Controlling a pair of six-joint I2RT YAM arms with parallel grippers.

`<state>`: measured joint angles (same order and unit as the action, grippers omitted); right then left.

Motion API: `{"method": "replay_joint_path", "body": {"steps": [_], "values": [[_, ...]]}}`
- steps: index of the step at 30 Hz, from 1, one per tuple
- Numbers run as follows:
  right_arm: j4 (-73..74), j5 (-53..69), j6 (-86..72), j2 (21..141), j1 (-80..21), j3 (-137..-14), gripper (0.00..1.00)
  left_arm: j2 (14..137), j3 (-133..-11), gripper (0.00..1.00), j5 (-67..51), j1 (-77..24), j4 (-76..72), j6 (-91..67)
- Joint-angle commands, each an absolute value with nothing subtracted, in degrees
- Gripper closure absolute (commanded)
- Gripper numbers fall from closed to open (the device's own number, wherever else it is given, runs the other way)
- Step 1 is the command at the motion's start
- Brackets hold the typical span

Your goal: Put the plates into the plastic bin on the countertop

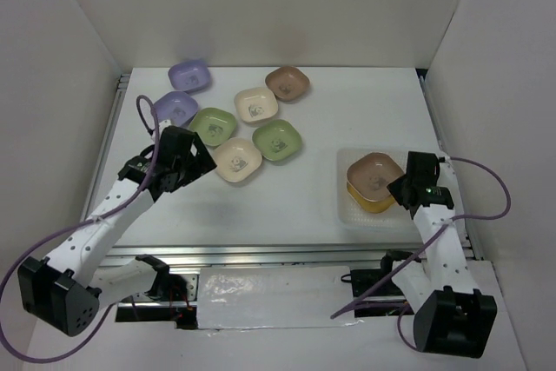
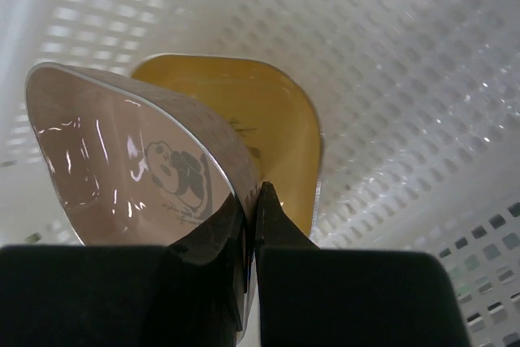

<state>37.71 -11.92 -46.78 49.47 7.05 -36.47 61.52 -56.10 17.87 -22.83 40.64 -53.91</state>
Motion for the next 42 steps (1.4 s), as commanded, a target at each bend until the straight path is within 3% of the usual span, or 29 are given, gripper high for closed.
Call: {"method": "replay_joint_path", "body": {"steps": [1,3,5,6,15,24,25,27,29,30,31,33,39,42], "values": [[33.7,-8.4,-45.6,50.1,9.7,-35.1,1.0,63.1,-56.4,0.01,17.1,-22.3,36.3,-52.3],[33.1,-7.7,-45.4,49.6,10.4,-34.0,0.96,64.5,-56.3,0.01,17.1,-22.4,35.7,-52.0],[32.9,-6.3,-45.3,48.0,10.5,-33.9,0.28,65.6,-55.8,0.01,17.1,-22.3,34.5,-51.8],[33.5,-6.2,-45.4,47.3,10.4,-34.2,0.0,66.1,-55.5,0.01,17.3,-22.2,34.0,-51.8],[42.6,-9.6,-44.7,38.9,7.1,-47.3,0.0,76.3,-52.8,0.01,14.7,-21.3,25.9,-53.5],[42.0,-4.2,-43.3,35.9,-2.7,-50.8,0.0,91.9,-55.2,0.03,16.9,-20.4,17.8,-59.1],[42.1,-4.5,-43.3,35.8,-3.4,-51.0,0.0,93.2,-55.5,0.13,16.8,-20.3,17.9,-59.2],[42.5,-5.1,-43.2,35.3,-4.9,-51.5,0.0,96.3,-55.7,0.24,16.9,-20.4,18.0,-60.2],[42.9,-5.5,-43.3,35.2,-6.4,-52.3,0.0,97.6,-54.9,0.43,16.3,-20.5,17.1,-60.7],[43.0,-5.9,-43.3,35.2,-6.8,-53.0,0.0,98.3,-53.7,0.55,16.2,-20.7,16.9,-61.4],[43.0,-6.1,-43.5,35.2,-7.5,-53.4,0.0,98.2,-53.2,0.8,15.7,-20.7,16.8,-61.6],[41.9,-6.6,-43.7,35.6,-9.6,-53.9,0.0,95.8,-51.2,0.97,16.2,-21.0,17.8,-62.4],[31.3,1.7,-41.5,44.7,-20.9,-52.9,0.0,79.7,-49.8,1.0,26.0,-33.1,30.7,-64.8],[29.1,-5.3,-39.4,56.1,-35.4,-58.6,0.0,73.1,-52.0,1.0,27.6,-42.1,32.9,-61.3]]}}
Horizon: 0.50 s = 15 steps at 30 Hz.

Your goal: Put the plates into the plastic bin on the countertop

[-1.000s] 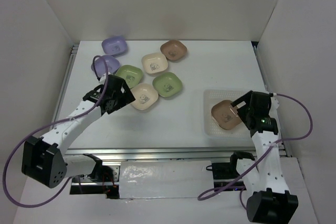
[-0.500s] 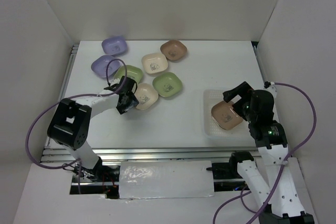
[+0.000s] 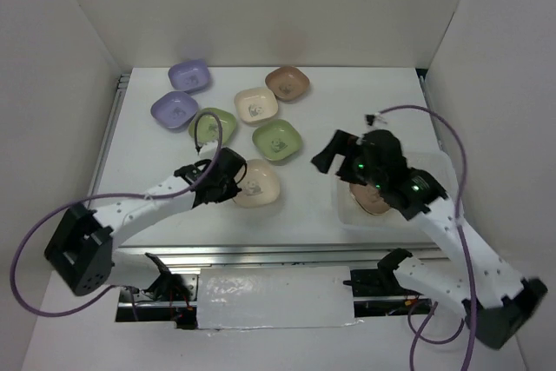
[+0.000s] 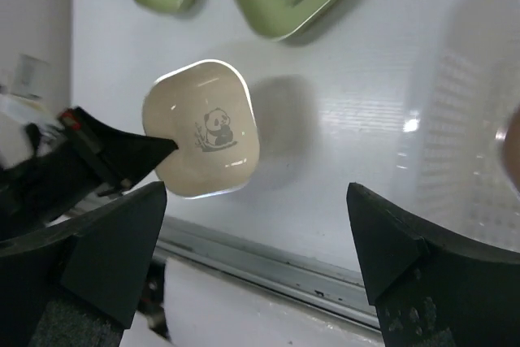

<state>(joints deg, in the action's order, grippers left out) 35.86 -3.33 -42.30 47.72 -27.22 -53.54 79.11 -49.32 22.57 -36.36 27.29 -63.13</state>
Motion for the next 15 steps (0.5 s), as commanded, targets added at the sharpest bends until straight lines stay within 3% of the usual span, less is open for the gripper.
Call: {"method": "replay_joint_path", "body": {"steps": [1,6,12,13,15], "values": [[29.7,-7.4,-38.4,59.8,-40.6,-60.9,0.0,72.1,-52.9,1.0,27.9,-43.2,33.7,-60.6],[35.0,-16.9,-38.8,78.8,-46.7,-73.5,0.01,66.8,-58.4,1.0,26.8,-46.4,37.2,-57.5],[34.0,-17.2,-40.5,83.9,-47.5,-74.6,0.3,61.9,-59.7,1.0,24.0,-44.9,36.2,-54.6],[33.4,-16.9,-40.8,83.8,-47.5,-74.4,0.52,61.6,-59.7,1.0,22.7,-44.4,35.3,-54.0],[33.6,-17.4,-41.4,83.5,-47.5,-74.0,0.78,61.0,-59.7,0.96,22.0,-42.6,35.0,-52.8]]}}
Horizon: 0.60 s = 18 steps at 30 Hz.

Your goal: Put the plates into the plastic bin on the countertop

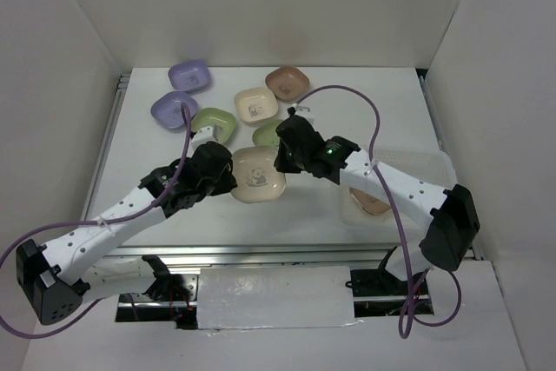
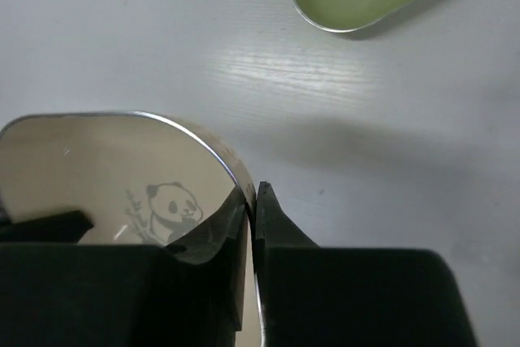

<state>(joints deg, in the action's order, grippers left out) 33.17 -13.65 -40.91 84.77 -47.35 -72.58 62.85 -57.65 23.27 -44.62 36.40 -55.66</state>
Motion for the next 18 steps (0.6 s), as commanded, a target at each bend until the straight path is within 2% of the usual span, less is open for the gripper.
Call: {"method": "replay_joint_path", "body": {"steps": [1,2,3,6,8,9,13,18], "values": [[34.0,-18.8,-42.3,83.0,-47.4,-73.9,0.99,60.9,-59.7,0.73,21.7,-42.0,35.1,-52.6],[35.4,-19.6,-42.9,82.0,-46.7,-73.4,1.0,60.6,-59.9,0.53,22.1,-41.2,35.6,-52.8],[36.1,-20.3,-43.8,81.1,-45.7,-72.8,1.0,60.6,-60.1,0.01,22.8,-40.8,36.3,-53.3],[38.8,-20.8,-47.3,75.0,-36.9,-66.1,1.0,60.4,-61.3,0.01,26.1,-38.9,38.9,-54.0],[38.4,-18.9,-48.6,66.8,-30.3,-57.9,1.0,60.5,-61.8,0.01,28.3,-37.5,40.4,-54.3],[38.4,-18.5,-49.9,63.9,-23.9,-55.3,1.0,60.5,-61.6,0.01,28.3,-35.3,40.9,-54.0],[37.3,-17.5,-50.4,47.6,-9.2,-42.8,1.0,61.3,-59.6,0.01,24.5,-28.5,38.7,-51.3],[37.5,-14.1,-49.4,43.5,4.1,-38.0,1.0,66.2,-59.2,0.01,20.2,-21.3,35.7,-49.5]]}}
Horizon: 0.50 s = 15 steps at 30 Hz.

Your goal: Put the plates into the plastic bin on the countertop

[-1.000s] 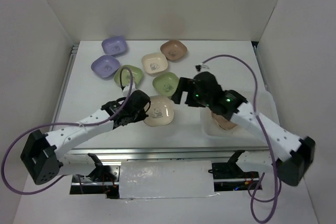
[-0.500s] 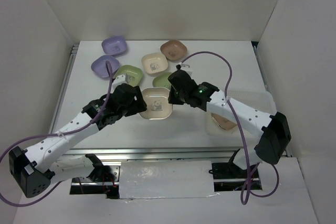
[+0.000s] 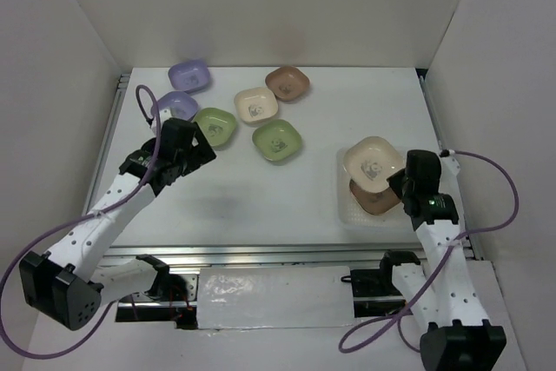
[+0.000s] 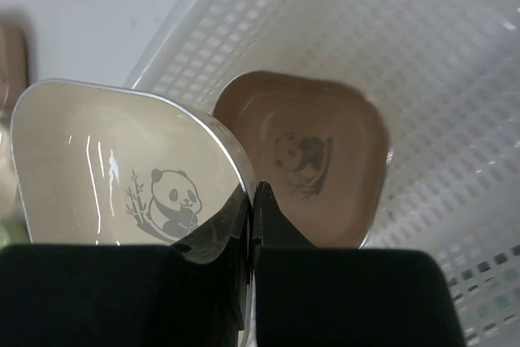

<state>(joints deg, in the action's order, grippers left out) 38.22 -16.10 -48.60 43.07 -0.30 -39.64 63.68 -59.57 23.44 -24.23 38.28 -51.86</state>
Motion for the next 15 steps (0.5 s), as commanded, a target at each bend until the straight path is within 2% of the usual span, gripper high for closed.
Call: {"method": "replay_joint_path", "body": {"steps": [1,5,7,8,9,11,15], "values": [[37.4,-14.1,-49.7,43.9,5.7,-36.8,1.0,68.4,-59.6,0.01,19.5,-20.1,34.6,-49.3],[32.8,-9.3,-48.9,44.6,11.8,-32.5,1.0,74.3,-61.6,0.01,17.8,-15.5,33.3,-49.6],[31.6,-8.3,-48.6,45.4,12.5,-32.1,0.94,75.8,-62.0,0.01,17.8,-14.3,32.3,-49.8],[31.3,-8.0,-47.9,45.8,12.5,-32.3,0.81,76.0,-61.7,0.01,17.0,-13.1,30.4,-49.6],[31.2,-7.3,-47.6,46.0,12.5,-32.5,0.63,76.1,-61.4,0.01,16.3,-12.5,29.5,-49.5],[32.6,-7.3,-47.4,45.4,12.0,-34.4,0.01,77.0,-61.3,0.01,14.6,-10.9,27.9,-49.0],[37.4,-9.3,-47.0,39.7,10.1,-39.7,0.0,79.9,-62.2,0.01,12.8,-9.2,25.8,-48.2]]}}
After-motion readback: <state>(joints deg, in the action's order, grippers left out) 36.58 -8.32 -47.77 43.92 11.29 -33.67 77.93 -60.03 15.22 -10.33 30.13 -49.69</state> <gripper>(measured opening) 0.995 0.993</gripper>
